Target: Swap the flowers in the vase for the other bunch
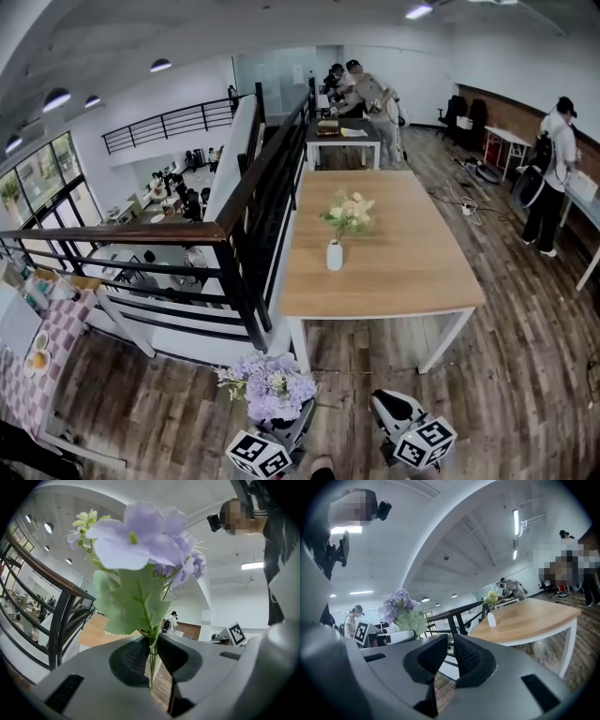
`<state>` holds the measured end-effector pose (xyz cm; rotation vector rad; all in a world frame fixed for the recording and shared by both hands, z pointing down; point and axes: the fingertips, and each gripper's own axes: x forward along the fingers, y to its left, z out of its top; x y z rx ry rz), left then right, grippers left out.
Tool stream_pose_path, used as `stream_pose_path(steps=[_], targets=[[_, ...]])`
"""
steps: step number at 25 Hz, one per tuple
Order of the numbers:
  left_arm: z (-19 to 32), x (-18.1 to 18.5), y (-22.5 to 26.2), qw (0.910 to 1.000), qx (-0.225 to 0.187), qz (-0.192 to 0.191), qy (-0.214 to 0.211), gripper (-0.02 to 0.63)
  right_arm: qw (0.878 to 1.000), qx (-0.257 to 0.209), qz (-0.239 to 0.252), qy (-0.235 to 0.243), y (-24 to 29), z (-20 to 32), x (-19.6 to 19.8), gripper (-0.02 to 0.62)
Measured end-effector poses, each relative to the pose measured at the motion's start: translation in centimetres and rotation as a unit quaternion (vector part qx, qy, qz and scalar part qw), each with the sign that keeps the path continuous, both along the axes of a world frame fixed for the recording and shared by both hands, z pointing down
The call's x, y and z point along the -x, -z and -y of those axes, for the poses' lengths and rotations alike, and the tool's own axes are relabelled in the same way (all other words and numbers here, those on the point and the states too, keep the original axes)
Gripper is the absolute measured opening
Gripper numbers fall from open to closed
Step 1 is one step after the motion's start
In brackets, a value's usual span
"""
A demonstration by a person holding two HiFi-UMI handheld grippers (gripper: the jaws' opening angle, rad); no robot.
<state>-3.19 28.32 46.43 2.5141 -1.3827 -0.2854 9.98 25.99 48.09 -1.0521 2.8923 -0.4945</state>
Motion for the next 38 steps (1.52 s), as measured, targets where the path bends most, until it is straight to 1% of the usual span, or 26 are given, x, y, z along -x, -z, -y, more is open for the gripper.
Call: stream_pose_path(steps=[6,15,21,26,31,38], targets=[[4.4,1.6,-0.2,1.0,0.006,0.001,-0.005,0.058,1.0,0.004,0.002,-0.007,-0.2,4.3,1.6,0.057],[10.3,3.7,-0.4,0.9999,0.004,0.0,-0.017,0.058,1.0,0.003,0.005,-0.021,-0.6,9.9,3.8,0.057],[12.4,4.0,-0.6,0.9996,0.0,-0.014,-0.024,0.058,1.0,0.01,-0.004,-0.023,-1.0,11.7,4.1,0.057],[13.8,3.8,-1.3,0.9993,0.01,-0.021,-0.029,0.058,0.999,0.019,-0.005,-0.032,-1.5,13.4,3.7,0.057],[16.4,4.4,-1.6,0.9995,0.018,-0.015,-0.021,0.058,0.999,0.023,-0.002,-0.022,-1.9,15.9,4.5,0.057],[21.6,5.4,-1.2,0.9999,0.008,-0.012,-0.009,0.058,1.0,0.023,-0.003,0.001,-1.9,21.8,5.9,0.057]])
